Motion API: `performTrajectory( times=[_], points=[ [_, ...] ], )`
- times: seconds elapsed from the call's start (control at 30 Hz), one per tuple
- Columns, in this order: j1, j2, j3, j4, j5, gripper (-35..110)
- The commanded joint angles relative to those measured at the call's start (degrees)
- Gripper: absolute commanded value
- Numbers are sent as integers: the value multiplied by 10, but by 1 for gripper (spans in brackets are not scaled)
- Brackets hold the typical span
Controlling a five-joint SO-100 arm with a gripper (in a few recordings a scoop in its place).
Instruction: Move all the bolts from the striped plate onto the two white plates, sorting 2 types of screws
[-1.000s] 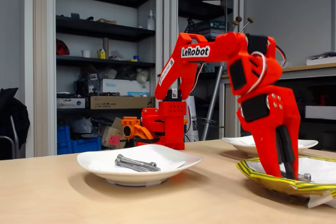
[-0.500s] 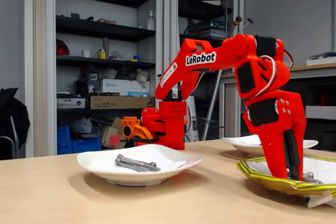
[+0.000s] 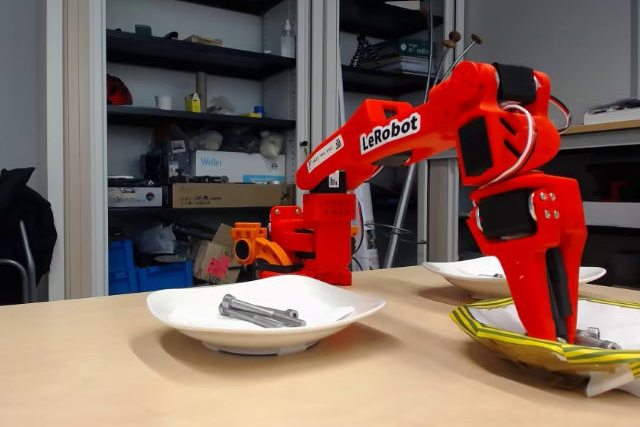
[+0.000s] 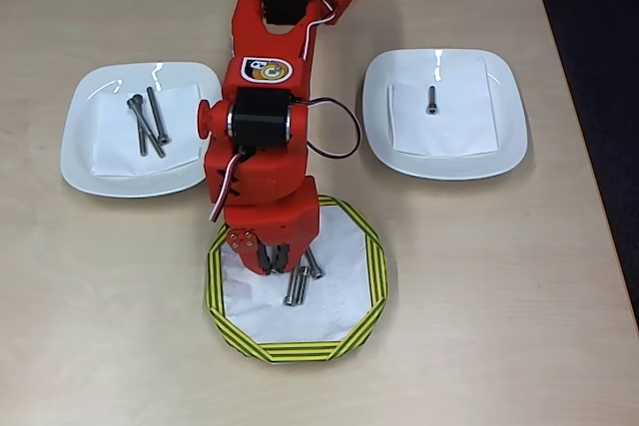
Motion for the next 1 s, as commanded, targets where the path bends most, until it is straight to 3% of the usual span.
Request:
performTrajectory(
  times=[0.0,0.57,0.97],
  points=[
    [-4,23,-14,38,-4,0],
    [-72,497,561,-40,51,0],
    [-308,708,834,-108,287,0]
  ],
)
